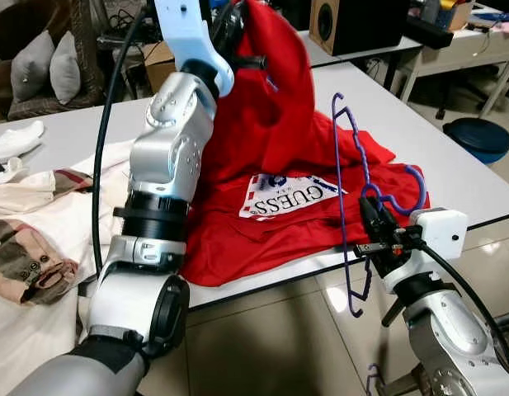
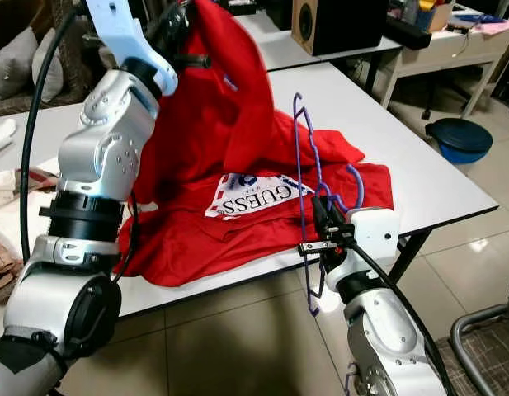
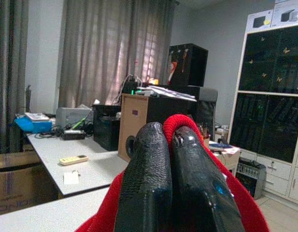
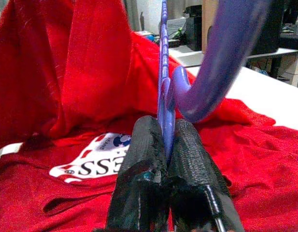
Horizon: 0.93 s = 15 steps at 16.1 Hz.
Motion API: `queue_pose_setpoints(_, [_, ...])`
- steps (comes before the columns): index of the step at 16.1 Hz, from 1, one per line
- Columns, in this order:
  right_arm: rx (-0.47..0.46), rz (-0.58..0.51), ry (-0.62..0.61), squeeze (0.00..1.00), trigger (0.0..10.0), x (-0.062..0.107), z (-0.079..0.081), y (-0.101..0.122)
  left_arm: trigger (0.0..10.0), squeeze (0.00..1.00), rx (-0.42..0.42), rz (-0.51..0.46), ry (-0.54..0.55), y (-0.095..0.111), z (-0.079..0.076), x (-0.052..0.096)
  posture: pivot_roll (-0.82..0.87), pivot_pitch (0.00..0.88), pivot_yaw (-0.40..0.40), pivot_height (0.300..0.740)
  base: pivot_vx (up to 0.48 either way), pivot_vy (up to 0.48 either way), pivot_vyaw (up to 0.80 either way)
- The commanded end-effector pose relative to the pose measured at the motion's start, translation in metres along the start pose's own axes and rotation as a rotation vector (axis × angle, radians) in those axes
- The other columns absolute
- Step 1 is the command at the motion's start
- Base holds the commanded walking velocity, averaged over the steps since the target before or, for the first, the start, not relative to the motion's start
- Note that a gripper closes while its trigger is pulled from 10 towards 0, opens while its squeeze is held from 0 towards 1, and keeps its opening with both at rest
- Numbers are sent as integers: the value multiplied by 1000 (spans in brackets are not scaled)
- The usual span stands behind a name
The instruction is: Hang hanger
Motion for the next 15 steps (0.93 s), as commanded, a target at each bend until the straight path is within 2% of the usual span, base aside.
queue_pose_setpoints(1, [0, -18, 1, 0, 10000, -1, 1, 2, 10000, 0, 2, -96, 3, 33, 8, -7, -30, 0, 115, 740, -251, 0, 0])
queue_pose_setpoints(2, [0, -25, 1, 0, 10000, -1, 1, 3, 10000, 0, 18, -184, 3, 63, 11, -14, -29, 0, 114, 740, -255, 0, 0])
queue_pose_setpoints(3, [5, -31, 5, 0, 10000, -2, 2, 5, 10000, 0, 19, -309, 3, 105, 14, -17, -28, 0, 113, 740, -251, 0, 0])
queue_pose_setpoints(5, [10, -43, 13, 0, 10000, -3, 3, 7, 10000, 0, 64, -553, -31, 184, 15, -6, -21, 0, 110, 740, -249, 0, 0])
queue_pose_setpoints(6, [10, -44, 14, 0, 10000, -3, 3, 7, 10000, 0, 69, -584, -43, 194, 15, -3, -19, 0, 109, 740, -247, 0, 0])
queue_pose_setpoints(7, [11, -44, 15, 0, 10000, -3, 3, 6, 10000, 0, 51, -579, -72, 194, 12, 0, -17, 0, 109, 740, 0, 0, 0])
queue_pose_setpoints(8, [11, -41, 23, 0, 10000, -4, 4, 5, 10000, 0, 3, -462, -86, 158, 10, -2, -17, 0, 108, 740, 0, 0, 0])
queue_pose_setpoints(9, [17, -38, 33, 0, 10000, -5, 6, 5, 10000, 0, -26, -320, -90, 111, 10, 4, -26, 0, 108, 740, 0, 0, 0])
queue_pose_setpoints(10, [18, -37, 35, 0, 10000, -5, 6, 5, 10000, 0, -44, -251, -87, 88, 12, 10, -26, 0, 107, 740, 0, 0, 0])
queue_pose_setpoints(11, [18, -38, 35, 0, 10000, -4, 6, 6, 10000, 0, -50, -207, -84, 74, 14, 16, -26, 0, 105, 740, 0, 0, 0])
queue_pose_setpoints(12, [19, -38, 33, 0, 10000, -3, 5, 7, 10000, 0, -60, -130, -75, 51, 17, 27, -22, 0, 100, 740, 0, 0, 0])
queue_pose_setpoints(13, [20, -35, 29, 0, 10000, -1, 3, 7, 10000, 0, -86, -28, -68, 21, 20, 46, -20, 0, 95, 740, 0, 0, 0])
queue_pose_setpoints(15, [21, -32, 27, 0, 10000, 1, 1, 7, 10000, 0, -107, 80, -74, -10, 18, 76, -14, 0, 85, 740, 0, 0, 0])
Point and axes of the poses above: a point about 5 cm out from each wrist's last joint towards the gripper, its own x axis pointing back from the gripper into the wrist, its own y axis along the axis of the wrist's last joint, z = x × y, the point moved 4 cm from there along -x, pointing out of the wrist towards the gripper, and after that the axes turned 12 degrees about -x, right-handed, at the moved point
